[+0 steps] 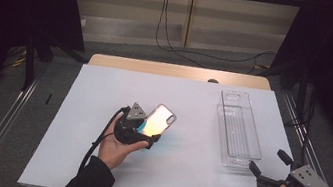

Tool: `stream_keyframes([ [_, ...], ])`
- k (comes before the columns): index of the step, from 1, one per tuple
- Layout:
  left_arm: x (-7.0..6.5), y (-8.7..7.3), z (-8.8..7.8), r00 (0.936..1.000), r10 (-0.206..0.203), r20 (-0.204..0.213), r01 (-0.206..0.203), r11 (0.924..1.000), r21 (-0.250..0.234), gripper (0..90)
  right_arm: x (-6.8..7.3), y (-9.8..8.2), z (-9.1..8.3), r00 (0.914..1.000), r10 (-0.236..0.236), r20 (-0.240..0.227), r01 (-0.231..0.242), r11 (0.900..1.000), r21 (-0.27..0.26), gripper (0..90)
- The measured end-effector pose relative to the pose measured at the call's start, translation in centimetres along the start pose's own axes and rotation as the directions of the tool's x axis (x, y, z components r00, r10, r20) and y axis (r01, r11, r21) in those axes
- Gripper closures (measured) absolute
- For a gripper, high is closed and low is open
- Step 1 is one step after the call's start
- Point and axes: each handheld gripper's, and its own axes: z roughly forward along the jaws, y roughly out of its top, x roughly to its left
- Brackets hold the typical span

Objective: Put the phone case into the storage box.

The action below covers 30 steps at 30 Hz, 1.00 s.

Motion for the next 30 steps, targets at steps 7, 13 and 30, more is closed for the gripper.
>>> stream_keyframes([
  [7,0.4,-0.4,-1.0,0.9990,-0.015,-0.043,0.012,0.9976,-0.068,17.3,0.0,0.1,-0.1,0.9998,0.020,0.005,-0.020,1.000,-0.005,0.0],
  [13,0.9,-1.0,-2.4,0.9980,-0.034,-0.053,0.028,0.9930,-0.115,17.3,0.0,0.3,-0.1,0.9997,0.003,-0.024,-0.002,1.000,0.017,0.0],
  [30,-0.5,-3.8,-4.7,0.9961,-0.041,-0.078,0.031,0.9907,-0.132,17.3,1.9,1.2,0.6,0.9974,0.012,-0.071,-0.009,0.999,0.053,0.7],
])
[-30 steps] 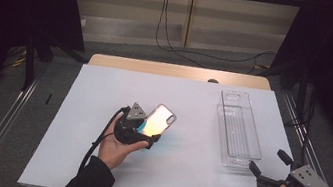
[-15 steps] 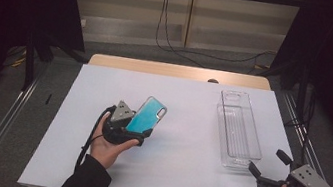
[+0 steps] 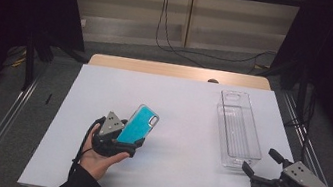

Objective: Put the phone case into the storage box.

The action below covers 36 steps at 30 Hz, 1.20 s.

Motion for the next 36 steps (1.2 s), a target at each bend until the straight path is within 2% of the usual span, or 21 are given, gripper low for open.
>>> stream_keyframes([
  [1,-0.1,0.0,-0.1,0.9999,-0.003,0.010,0.003,1.0000,-0.001,17.3,0.1,0.0,0.1,0.9998,-0.013,-0.012,0.013,1.000,0.001,0.4],
  [5,-0.8,-0.2,-0.2,0.9998,-0.008,0.019,0.009,0.9999,-0.007,17.3,0.8,0.2,0.5,0.9992,-0.003,-0.040,0.004,1.000,0.018,1.9],
  [7,-1.2,-0.4,-0.2,0.9997,0.002,0.025,-0.001,1.0000,-0.004,17.3,1.1,0.3,0.7,0.9991,0.014,-0.041,-0.013,1.000,0.024,4.7],
  [9,-1.7,-0.4,-0.3,0.9995,0.020,0.027,-0.019,0.9998,-0.009,17.3,1.4,0.5,0.9,0.9955,0.040,-0.086,-0.036,0.999,0.040,6.5],
  [11,-2.2,-0.2,-0.2,0.9989,0.026,0.038,-0.025,0.9996,-0.015,17.3,1.9,0.8,1.1,0.9956,0.036,-0.086,-0.033,0.999,0.044,6.0],
  [20,-3.1,-0.2,0.8,0.9986,0.034,0.041,-0.034,0.9994,-0.006,17.3,3.5,1.6,2.4,0.9825,0.073,-0.171,-0.062,0.996,0.069,5.9],
  [29,-3.8,0.0,1.5,0.9976,0.044,0.054,-0.043,0.9990,-0.009,17.3,4.6,2.7,3.6,0.9709,0.072,-0.229,-0.038,0.988,0.151,6.9],
  [31,-4.0,0.1,1.6,0.9974,0.047,0.055,-0.046,0.9989,-0.009,17.3,4.9,3.0,3.8,0.9722,0.083,-0.219,-0.046,0.984,0.170,7.7],
  [33,-4.2,0.2,1.7,0.9968,0.049,0.063,-0.049,0.9987,-0.011,17.3,5.3,3.3,4.3,0.9671,0.081,-0.241,-0.034,0.981,0.192,7.7],
  [36,-4.5,0.2,1.8,0.9963,0.057,0.064,-0.057,0.9983,-0.013,17.3,5.7,3.5,4.8,0.9662,0.071,-0.248,-0.019,0.979,0.204,7.7],
])
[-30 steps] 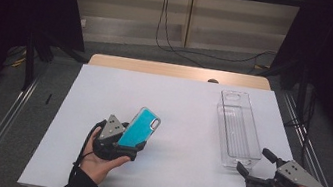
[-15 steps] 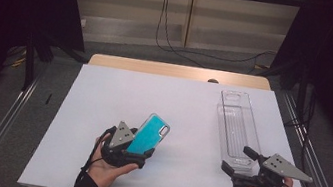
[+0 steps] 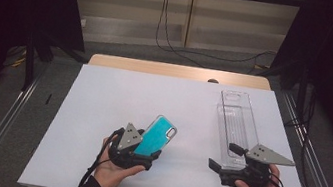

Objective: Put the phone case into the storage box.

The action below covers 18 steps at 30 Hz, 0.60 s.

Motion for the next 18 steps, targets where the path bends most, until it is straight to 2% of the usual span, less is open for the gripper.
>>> stream_keyframes([
  [3,-0.2,0.1,0.3,0.9999,0.010,0.002,-0.010,0.9999,0.006,17.3,0.4,0.4,0.6,0.9998,0.001,-0.018,0.000,1.000,0.023,9.0],
  [10,-0.5,0.4,0.8,0.9997,0.021,-0.012,-0.021,0.9998,-0.003,17.3,1.3,1.4,2.2,0.9997,-0.023,0.006,0.023,0.997,0.073,6.3],
  [13,-0.8,0.6,1.1,0.9989,0.041,-0.023,-0.041,0.9992,-0.003,17.3,1.6,1.9,3.0,0.9996,-0.018,-0.021,0.020,0.995,0.101,5.8],
  [18,-1.0,0.7,1.7,0.9982,0.045,-0.038,-0.046,0.9989,-0.006,17.3,1.8,2.5,4.1,1.0000,0.001,0.006,-0.002,0.992,0.128,5.3],
])
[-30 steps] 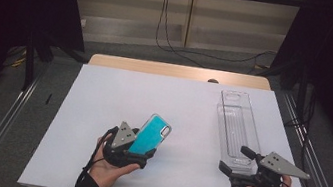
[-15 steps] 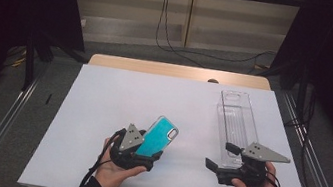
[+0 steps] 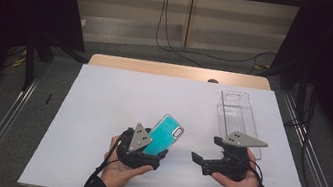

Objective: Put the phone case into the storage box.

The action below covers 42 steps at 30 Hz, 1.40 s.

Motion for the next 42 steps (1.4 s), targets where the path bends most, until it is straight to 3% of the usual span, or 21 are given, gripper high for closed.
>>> stream_keyframes([
  [7,-0.5,0.4,0.9,0.9997,0.017,-0.017,-0.017,0.9999,-0.003,17.3,0.0,0.6,0.3,0.9994,-0.036,0.002,0.036,0.999,-0.006,15.0],
  [11,-0.7,0.7,1.5,0.9995,0.025,-0.018,-0.025,0.9997,-0.008,17.3,0.1,0.9,0.6,1.0000,-0.004,0.006,0.004,1.000,0.005,14.7],
  [19,-1.0,1.4,2.7,0.9992,0.036,-0.016,-0.036,0.9993,-0.010,17.3,-0.1,1.8,0.9,0.9987,-0.003,0.050,0.004,1.000,-0.029,18.9],
  [34,-0.9,1.8,4.1,0.9990,0.029,-0.035,-0.029,0.9995,-0.008,17.3,-1.5,2.7,2.0,0.9962,0.065,0.058,-0.067,0.997,0.033,35.4],
  [42,-1.2,1.7,4.3,0.9980,0.038,-0.050,-0.039,0.9991,-0.015,17.3,-1.4,3.4,2.7,0.9945,0.089,0.056,-0.092,0.994,0.066,46.9],
])
